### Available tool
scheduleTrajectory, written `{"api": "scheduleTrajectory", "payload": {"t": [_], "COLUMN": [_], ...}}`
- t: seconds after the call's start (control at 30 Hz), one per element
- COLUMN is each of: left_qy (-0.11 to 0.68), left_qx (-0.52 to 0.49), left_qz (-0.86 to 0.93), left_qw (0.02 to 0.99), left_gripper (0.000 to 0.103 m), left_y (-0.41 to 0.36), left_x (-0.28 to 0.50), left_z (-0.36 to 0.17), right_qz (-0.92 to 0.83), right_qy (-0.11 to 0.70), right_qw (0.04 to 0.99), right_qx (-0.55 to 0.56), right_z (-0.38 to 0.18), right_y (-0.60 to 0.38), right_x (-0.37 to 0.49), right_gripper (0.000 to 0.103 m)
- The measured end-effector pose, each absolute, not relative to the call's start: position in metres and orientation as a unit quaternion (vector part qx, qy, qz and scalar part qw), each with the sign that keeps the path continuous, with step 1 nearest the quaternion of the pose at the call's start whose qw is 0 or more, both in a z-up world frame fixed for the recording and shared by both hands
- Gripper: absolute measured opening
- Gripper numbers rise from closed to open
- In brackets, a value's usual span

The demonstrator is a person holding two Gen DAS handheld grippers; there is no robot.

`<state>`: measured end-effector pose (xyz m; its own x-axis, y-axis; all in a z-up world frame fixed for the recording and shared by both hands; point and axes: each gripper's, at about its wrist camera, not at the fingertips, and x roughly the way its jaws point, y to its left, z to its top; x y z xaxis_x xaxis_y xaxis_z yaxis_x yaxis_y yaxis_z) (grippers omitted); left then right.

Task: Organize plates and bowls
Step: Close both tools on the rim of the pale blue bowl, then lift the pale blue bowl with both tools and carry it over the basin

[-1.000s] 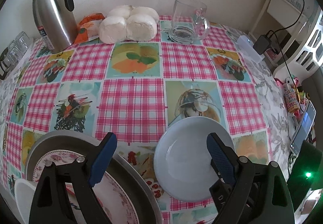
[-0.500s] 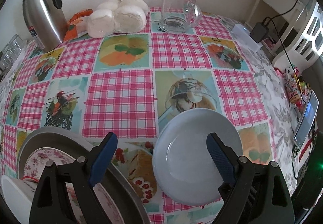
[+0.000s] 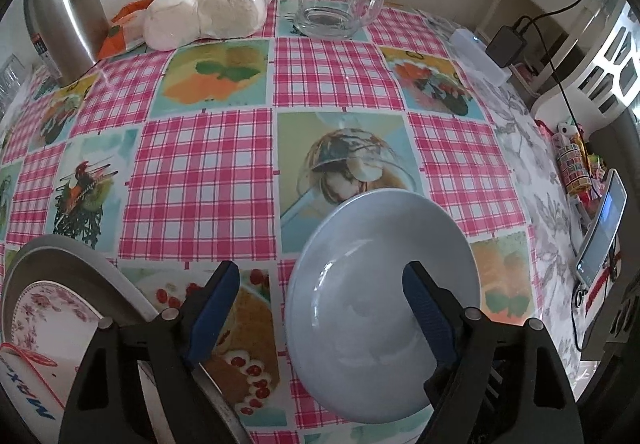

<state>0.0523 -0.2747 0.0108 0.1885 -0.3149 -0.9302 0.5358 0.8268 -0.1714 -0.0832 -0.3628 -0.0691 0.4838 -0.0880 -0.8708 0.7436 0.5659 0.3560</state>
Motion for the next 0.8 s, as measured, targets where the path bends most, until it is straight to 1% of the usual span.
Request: {"api": "scheduleTrajectory", "payload": {"t": [0.03,0.07,0.1,0.2,0.23,0.27,0.3,0.47,0.53,0.6,0.67,0.73,0.8], "left_qy": [0.573,0.573,0.574,0.572,0.571,0.571,0.573,0.566,0.57,0.576,0.573,0.57,0.572], "left_qx": [0.094,0.091,0.088,0.09,0.09,0.088,0.084,0.092,0.088,0.076,0.081,0.083,0.072], "left_qz": [-0.28,-0.282,-0.285,-0.284,-0.284,-0.286,-0.289,-0.284,-0.283,-0.291,-0.292,-0.29,-0.293], "left_qw": [0.765,0.764,0.763,0.765,0.765,0.764,0.762,0.768,0.767,0.76,0.762,0.765,0.763], "left_gripper": [0.084,0.081,0.069,0.05,0.047,0.039,0.035,0.028,0.023,0.017,0.017,0.017,0.017], "left_y": [-0.275,-0.275,-0.275,-0.275,-0.275,-0.275,-0.274,-0.275,-0.273,-0.272,-0.274,-0.274,-0.271], "left_x": [0.052,0.052,0.053,0.053,0.053,0.053,0.054,0.054,0.056,0.057,0.055,0.054,0.056], "left_z": [0.01,0.01,0.009,0.009,0.009,0.009,0.008,0.007,0.006,0.005,0.006,0.008,0.01], "right_qz": [-0.269,-0.269,-0.269,-0.27,-0.27,-0.27,-0.27,-0.269,-0.266,-0.25,-0.246,-0.249,-0.24], "right_qy": [0.431,0.431,0.431,0.433,0.433,0.433,0.433,0.436,0.437,0.435,0.437,0.44,0.431], "right_qw": [0.773,0.773,0.773,0.774,0.774,0.774,0.774,0.777,0.779,0.783,0.787,0.79,0.791], "right_qx": [0.381,0.38,0.379,0.375,0.374,0.374,0.375,0.365,0.362,0.368,0.36,0.347,0.362], "right_z": [-0.069,-0.069,-0.069,-0.069,-0.069,-0.069,-0.069,-0.069,-0.069,-0.069,-0.067,-0.066,-0.065], "right_y": [-0.363,-0.363,-0.363,-0.362,-0.362,-0.363,-0.363,-0.362,-0.36,-0.358,-0.353,-0.35,-0.352], "right_x": [-0.083,-0.083,-0.083,-0.082,-0.082,-0.082,-0.082,-0.08,-0.079,-0.075,-0.071,-0.069,-0.071], "right_gripper": [0.038,0.038,0.038,0.038,0.038,0.038,0.038,0.038,0.038,0.033,0.03,0.03,0.03]}}
